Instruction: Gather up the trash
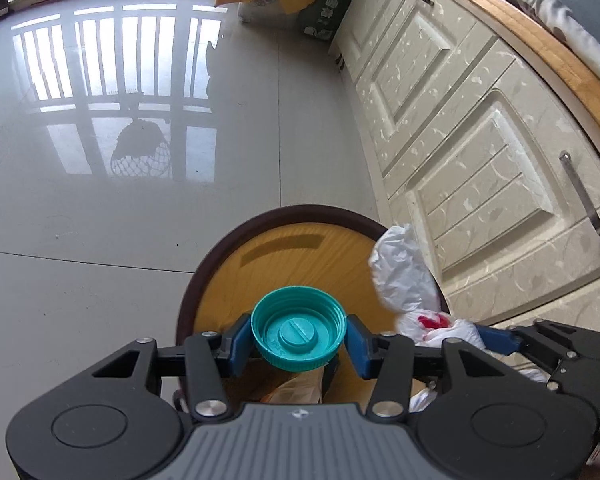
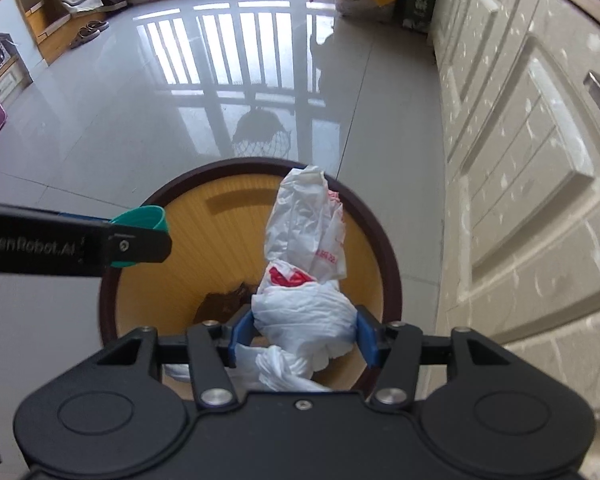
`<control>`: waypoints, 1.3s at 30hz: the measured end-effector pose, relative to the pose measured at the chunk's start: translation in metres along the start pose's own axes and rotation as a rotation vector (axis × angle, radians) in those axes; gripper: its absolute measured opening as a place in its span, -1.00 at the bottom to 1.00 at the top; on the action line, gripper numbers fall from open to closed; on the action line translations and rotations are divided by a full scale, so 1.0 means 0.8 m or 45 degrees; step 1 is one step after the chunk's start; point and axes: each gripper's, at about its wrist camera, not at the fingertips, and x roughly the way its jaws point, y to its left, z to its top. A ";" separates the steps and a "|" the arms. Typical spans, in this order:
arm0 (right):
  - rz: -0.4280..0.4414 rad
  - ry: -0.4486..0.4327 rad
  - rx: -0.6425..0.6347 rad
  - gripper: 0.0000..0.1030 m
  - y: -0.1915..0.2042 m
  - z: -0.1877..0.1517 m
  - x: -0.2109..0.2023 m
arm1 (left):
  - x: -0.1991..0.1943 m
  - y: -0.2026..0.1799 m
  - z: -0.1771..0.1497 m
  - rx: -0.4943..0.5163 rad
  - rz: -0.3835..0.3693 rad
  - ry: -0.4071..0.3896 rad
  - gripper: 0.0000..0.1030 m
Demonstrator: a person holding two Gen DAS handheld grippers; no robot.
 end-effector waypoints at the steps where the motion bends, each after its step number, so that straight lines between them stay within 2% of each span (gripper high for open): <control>1: -0.012 -0.020 -0.007 0.45 0.000 -0.002 0.002 | 0.004 0.000 0.001 -0.017 0.004 0.011 0.25; 2: -0.011 -0.023 -0.008 0.61 -0.001 -0.004 0.004 | 0.009 0.000 0.001 -0.034 0.007 0.028 0.56; 3: -0.002 -0.016 -0.008 0.62 -0.002 -0.006 0.006 | 0.014 0.000 -0.001 -0.041 0.010 0.041 0.70; 7: -0.005 0.012 -0.020 0.71 -0.006 -0.011 0.009 | 0.021 0.000 -0.008 -0.010 0.044 0.092 0.74; 9: 0.001 0.028 -0.006 0.76 -0.010 -0.013 0.009 | 0.019 0.002 -0.011 -0.001 0.064 0.103 0.86; 14: 0.033 0.092 0.003 0.98 -0.014 -0.020 0.007 | 0.004 0.009 -0.013 -0.004 0.101 0.110 0.99; 19: 0.033 0.121 0.045 1.00 -0.021 -0.023 -0.004 | -0.016 0.011 -0.011 -0.006 0.132 0.098 1.00; 24: 0.052 0.106 0.152 1.00 -0.028 -0.021 -0.031 | -0.042 0.007 -0.013 0.015 0.148 0.085 1.00; 28: 0.019 0.075 0.170 1.00 -0.022 -0.012 -0.054 | -0.065 0.002 -0.013 0.023 0.152 0.071 1.00; 39: -0.010 -0.036 0.170 1.00 -0.015 0.010 -0.159 | -0.185 -0.022 0.006 0.073 0.180 -0.090 1.00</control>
